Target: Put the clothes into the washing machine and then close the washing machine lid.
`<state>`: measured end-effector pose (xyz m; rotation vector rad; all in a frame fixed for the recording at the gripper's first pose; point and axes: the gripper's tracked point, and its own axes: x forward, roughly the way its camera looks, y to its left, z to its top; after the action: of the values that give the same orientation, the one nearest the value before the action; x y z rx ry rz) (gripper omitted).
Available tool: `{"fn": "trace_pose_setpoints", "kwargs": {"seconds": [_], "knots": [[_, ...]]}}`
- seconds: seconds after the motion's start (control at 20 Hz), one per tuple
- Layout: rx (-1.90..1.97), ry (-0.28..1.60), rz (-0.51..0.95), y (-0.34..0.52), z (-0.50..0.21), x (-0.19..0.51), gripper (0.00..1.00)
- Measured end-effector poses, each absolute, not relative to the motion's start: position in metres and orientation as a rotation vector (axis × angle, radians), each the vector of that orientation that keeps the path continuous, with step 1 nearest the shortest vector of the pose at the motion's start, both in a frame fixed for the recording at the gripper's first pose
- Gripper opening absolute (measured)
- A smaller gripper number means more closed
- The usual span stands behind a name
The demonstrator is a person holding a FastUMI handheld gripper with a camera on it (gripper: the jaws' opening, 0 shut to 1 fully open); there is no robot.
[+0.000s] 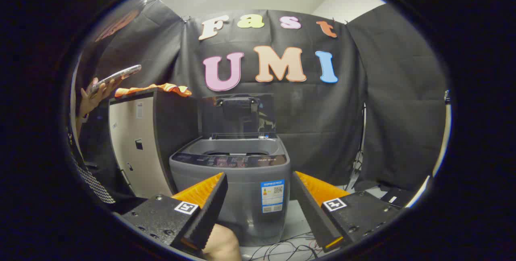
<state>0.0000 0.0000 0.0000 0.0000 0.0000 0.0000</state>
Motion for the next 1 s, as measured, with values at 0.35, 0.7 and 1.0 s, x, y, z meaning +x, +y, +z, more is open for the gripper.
{"fn": "trace_pose_setpoints", "kwargs": {"seconds": [0.35, 0.7, 1.0], "knots": [[0.005, 0.005, 0.005, 0.0003, 0.0015, -0.0026, 0.97], [0.010, 0.006, 0.004, -0.0007, 0.0011, -0.0023, 0.97], [0.012, 0.007, -0.001, -0.0006, 0.0017, -0.0027, 0.96]]}}
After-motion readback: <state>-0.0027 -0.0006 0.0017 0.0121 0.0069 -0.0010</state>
